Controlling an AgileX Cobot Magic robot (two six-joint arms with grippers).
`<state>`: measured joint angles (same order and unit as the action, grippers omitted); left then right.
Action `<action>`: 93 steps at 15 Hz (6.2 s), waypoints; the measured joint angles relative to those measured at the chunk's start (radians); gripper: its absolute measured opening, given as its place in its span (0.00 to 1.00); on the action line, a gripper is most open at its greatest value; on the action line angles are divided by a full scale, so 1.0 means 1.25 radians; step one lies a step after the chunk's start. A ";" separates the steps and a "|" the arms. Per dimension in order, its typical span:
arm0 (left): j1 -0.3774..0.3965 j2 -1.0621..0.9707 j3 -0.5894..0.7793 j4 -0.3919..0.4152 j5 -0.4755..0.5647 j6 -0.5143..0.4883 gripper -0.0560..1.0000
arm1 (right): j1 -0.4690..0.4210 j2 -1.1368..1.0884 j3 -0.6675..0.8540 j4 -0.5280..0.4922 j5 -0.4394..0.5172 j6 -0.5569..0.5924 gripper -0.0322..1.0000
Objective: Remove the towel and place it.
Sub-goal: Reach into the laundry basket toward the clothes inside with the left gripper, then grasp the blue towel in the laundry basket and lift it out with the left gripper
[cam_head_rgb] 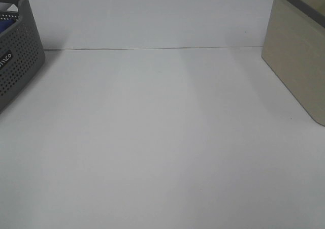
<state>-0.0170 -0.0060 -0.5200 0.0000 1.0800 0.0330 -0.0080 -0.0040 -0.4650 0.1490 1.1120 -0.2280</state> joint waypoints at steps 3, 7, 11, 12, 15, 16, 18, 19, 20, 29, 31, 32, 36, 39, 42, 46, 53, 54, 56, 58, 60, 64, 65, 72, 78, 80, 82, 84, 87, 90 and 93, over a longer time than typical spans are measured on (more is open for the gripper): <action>0.000 0.000 0.000 0.000 0.000 0.000 0.85 | 0.000 0.000 0.000 0.000 0.000 0.000 0.81; 0.000 0.000 0.000 0.000 0.000 0.024 0.86 | 0.000 0.000 0.000 0.000 0.000 0.000 0.81; 0.000 0.000 0.000 0.018 0.000 0.030 0.99 | 0.000 0.000 0.000 0.000 0.000 0.000 0.81; 0.000 0.000 0.000 0.018 0.000 0.031 0.99 | 0.000 0.000 0.000 0.000 0.000 0.000 0.81; 0.000 0.000 0.000 0.018 0.000 0.034 0.99 | 0.000 0.000 0.000 0.000 0.000 0.000 0.81; 0.000 0.000 0.000 0.018 0.000 0.034 0.99 | 0.000 0.000 0.000 0.000 0.000 0.000 0.81; 0.000 0.000 0.000 0.018 0.000 0.034 0.99 | 0.000 0.000 0.000 0.000 0.000 0.000 0.81; 0.000 0.000 0.000 0.018 0.000 0.034 0.99 | 0.000 0.000 0.000 0.000 0.000 0.000 0.81; 0.000 0.000 0.000 0.018 0.000 0.034 0.99 | 0.000 0.000 0.000 0.000 0.000 0.000 0.81; 0.000 0.000 0.000 0.018 0.000 0.034 0.99 | 0.000 0.000 0.000 0.000 0.000 0.000 0.81; 0.000 0.000 0.000 0.018 0.000 0.034 0.99 | 0.000 0.000 0.000 0.000 0.000 0.000 0.81; 0.000 0.000 0.000 0.018 0.000 0.034 0.99 | 0.000 0.000 0.000 0.000 0.000 0.000 0.81; 0.000 0.000 0.000 0.018 0.000 0.034 0.99 | 0.000 0.000 0.000 0.000 0.000 0.000 0.81; 0.000 0.000 0.000 0.018 0.000 0.034 0.99 | 0.000 0.000 0.000 0.000 0.000 0.000 0.81; 0.000 0.000 0.000 0.018 0.000 0.034 0.99 | 0.000 0.000 0.000 0.000 0.000 0.000 0.81; 0.000 0.000 0.000 0.018 0.000 0.034 0.99 | 0.000 0.000 0.000 0.000 0.000 0.000 0.81; 0.000 0.000 0.000 0.018 0.000 0.034 0.99 | 0.000 0.000 0.000 0.000 0.000 0.000 0.81; 0.000 0.000 0.000 0.024 0.000 0.040 0.99 | 0.000 0.000 0.000 0.000 0.000 0.000 0.81; 0.000 0.010 -0.038 0.041 0.001 0.110 0.99 | 0.000 0.000 0.000 0.000 0.000 0.000 0.81; 0.000 0.085 -0.122 0.048 0.002 0.166 0.99 | 0.000 0.000 0.000 0.000 0.000 0.000 0.81; 0.000 0.189 -0.193 0.049 0.002 0.206 0.99 | 0.000 0.000 0.000 0.000 0.000 0.000 0.81; 0.000 0.508 -0.410 0.061 0.009 0.485 0.99 | 0.000 0.000 0.000 0.000 0.000 0.000 0.81; 0.000 0.596 -0.464 0.064 0.014 0.560 0.99 | 0.000 0.000 0.000 0.000 0.000 0.000 0.81; 0.000 1.167 -0.888 0.206 0.016 0.834 0.99 | 0.000 0.000 0.000 0.000 0.000 0.000 0.81; 0.093 1.393 -0.987 0.294 -0.067 0.930 0.99 | 0.000 0.000 0.000 0.000 0.000 0.000 0.81; 0.154 1.434 -0.988 0.292 -0.088 0.974 0.99 | 0.000 0.000 0.000 0.000 0.000 0.000 0.81; 0.194 1.486 -0.988 0.279 -0.091 1.043 0.99 | 0.000 0.000 0.000 0.001 0.000 0.000 0.81; 0.215 1.556 -0.988 0.270 -0.093 1.067 0.97 | 0.000 0.000 0.000 0.003 0.000 0.000 0.81; 0.216 1.631 -0.988 0.271 -0.134 1.110 0.97 | 0.000 0.000 0.000 0.003 0.000 0.000 0.81; 0.216 1.684 -0.988 0.271 -0.146 1.120 0.97 | 0.000 0.000 0.000 0.003 0.000 0.000 0.81; 0.216 1.718 -0.988 0.271 -0.154 1.140 0.97 | 0.000 0.000 0.000 0.003 0.000 0.000 0.81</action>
<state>0.2530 2.1410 -1.7550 0.3390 0.8880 1.4580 -0.0080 -0.0040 -0.4650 0.1530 1.1120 -0.2280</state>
